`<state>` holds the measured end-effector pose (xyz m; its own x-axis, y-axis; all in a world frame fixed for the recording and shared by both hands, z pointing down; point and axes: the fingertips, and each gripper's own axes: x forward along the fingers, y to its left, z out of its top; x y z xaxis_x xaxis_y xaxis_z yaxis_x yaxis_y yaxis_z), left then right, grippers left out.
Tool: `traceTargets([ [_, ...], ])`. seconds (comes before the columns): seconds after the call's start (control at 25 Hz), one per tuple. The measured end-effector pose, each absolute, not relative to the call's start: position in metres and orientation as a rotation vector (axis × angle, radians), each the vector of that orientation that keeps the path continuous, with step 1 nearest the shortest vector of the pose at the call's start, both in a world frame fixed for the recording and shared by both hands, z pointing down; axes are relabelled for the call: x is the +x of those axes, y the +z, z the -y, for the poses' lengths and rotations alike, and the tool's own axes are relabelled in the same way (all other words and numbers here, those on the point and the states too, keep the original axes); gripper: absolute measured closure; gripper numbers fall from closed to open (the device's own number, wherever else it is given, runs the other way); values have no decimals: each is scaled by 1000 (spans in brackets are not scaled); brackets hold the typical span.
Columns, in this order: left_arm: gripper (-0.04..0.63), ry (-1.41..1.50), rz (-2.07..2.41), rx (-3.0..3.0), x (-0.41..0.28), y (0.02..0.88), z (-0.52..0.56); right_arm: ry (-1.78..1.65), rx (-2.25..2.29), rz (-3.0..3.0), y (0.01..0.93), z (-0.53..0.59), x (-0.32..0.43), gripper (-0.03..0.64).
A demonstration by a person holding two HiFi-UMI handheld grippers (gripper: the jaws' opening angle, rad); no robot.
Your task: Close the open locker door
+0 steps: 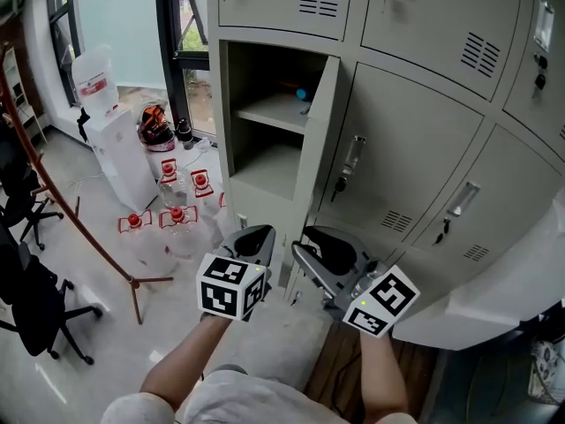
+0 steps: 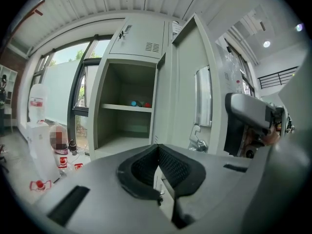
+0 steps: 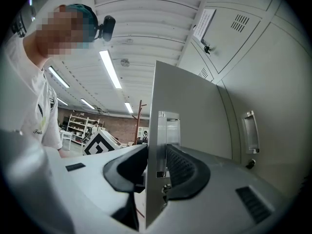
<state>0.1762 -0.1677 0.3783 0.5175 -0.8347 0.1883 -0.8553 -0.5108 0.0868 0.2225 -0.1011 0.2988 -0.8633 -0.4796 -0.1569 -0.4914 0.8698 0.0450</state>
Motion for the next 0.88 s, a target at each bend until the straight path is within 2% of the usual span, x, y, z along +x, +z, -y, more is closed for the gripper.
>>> traceTargets([
  [0.88, 591, 117, 1490, 2535, 100, 379, 209, 103, -730, -2913, 298, 132, 142, 514],
])
